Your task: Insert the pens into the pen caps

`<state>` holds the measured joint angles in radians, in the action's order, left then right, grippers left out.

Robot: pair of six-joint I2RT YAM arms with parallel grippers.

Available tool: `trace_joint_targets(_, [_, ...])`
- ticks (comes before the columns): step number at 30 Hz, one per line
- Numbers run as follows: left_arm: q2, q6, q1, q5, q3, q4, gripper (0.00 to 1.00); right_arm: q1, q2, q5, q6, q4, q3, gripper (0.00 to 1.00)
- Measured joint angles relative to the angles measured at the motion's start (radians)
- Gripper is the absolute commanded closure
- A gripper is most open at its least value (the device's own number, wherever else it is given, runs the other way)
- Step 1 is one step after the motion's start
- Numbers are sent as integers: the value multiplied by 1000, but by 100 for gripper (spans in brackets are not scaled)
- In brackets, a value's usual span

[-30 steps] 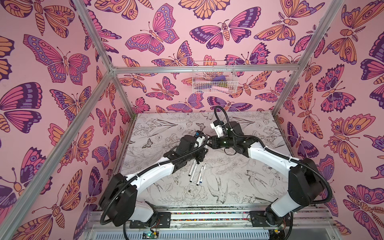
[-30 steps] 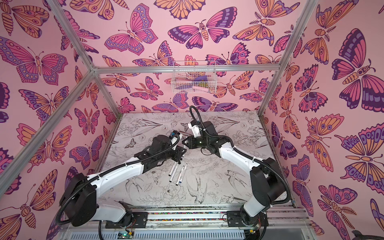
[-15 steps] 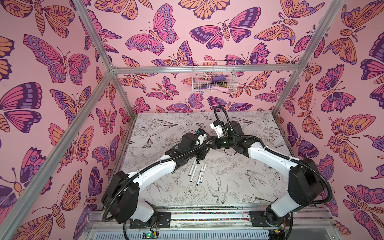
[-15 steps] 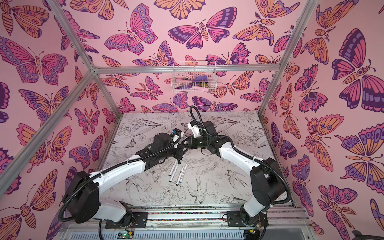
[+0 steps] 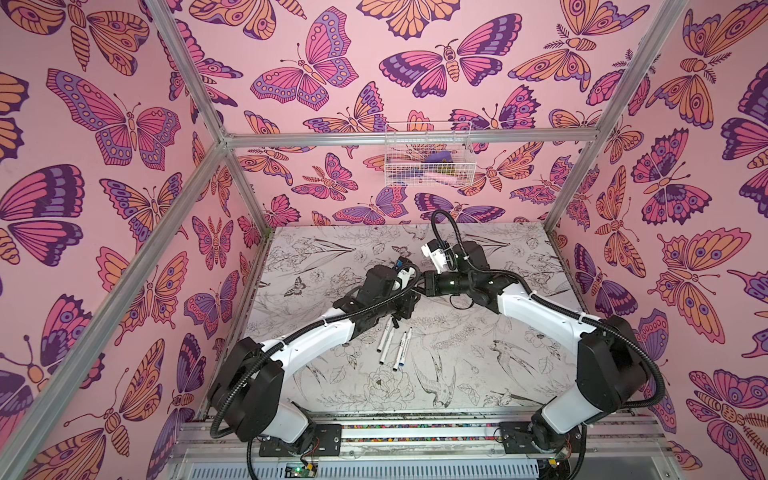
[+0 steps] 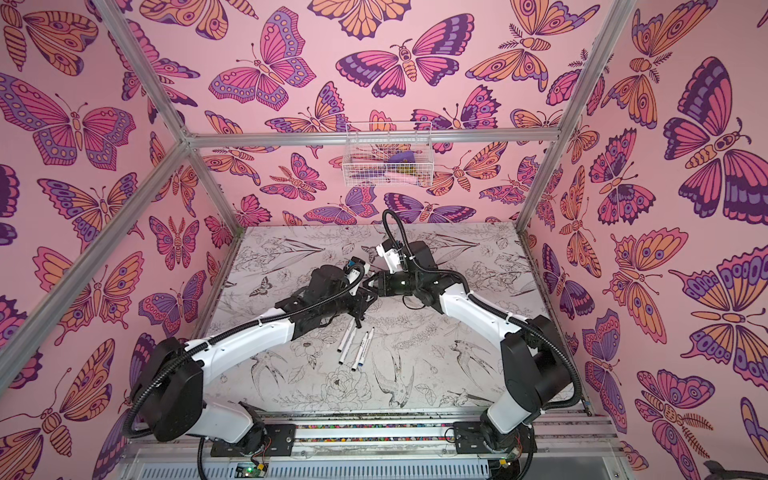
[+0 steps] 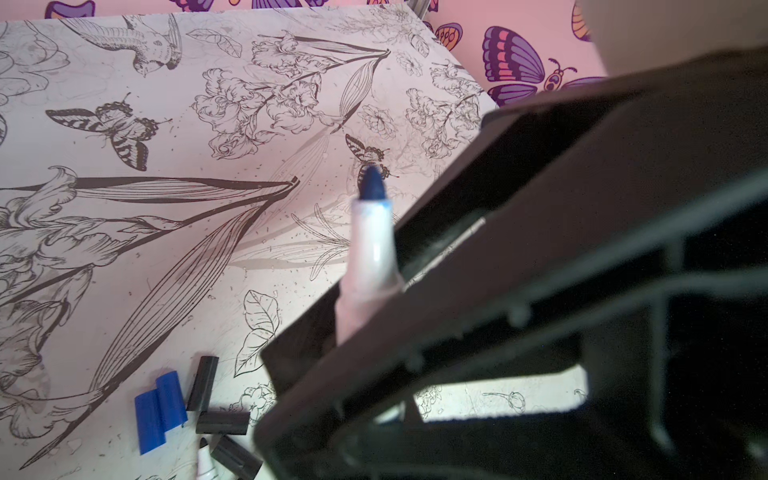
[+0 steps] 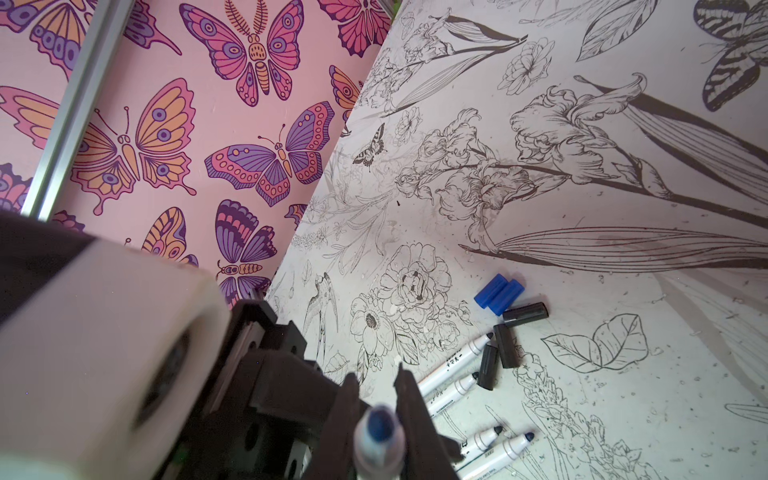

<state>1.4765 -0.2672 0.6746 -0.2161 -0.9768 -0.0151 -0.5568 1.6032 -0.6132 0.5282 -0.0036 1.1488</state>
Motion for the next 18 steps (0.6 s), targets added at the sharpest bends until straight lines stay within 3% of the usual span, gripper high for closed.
trace_joint_targets(3, [-3,-6,0,0,2,-5,100,2,-1,-1,0,0,0,82])
trace_joint_targets(6, [-21,-26,-4,5,26,-21,100,3,-2,-5,0,0,0,54])
trace_joint_targets(8, [-50,-54,-19,34,57,-22,100,14,-8,4,7,-8,0,42])
trace_joint_targets(10, [-93,-101,-43,95,97,-13,100,27,-24,19,9,-9,0,39])
trace_joint_targets(18, [-328,-346,-148,382,244,148,100,15,-8,89,-8,-55,19,40])
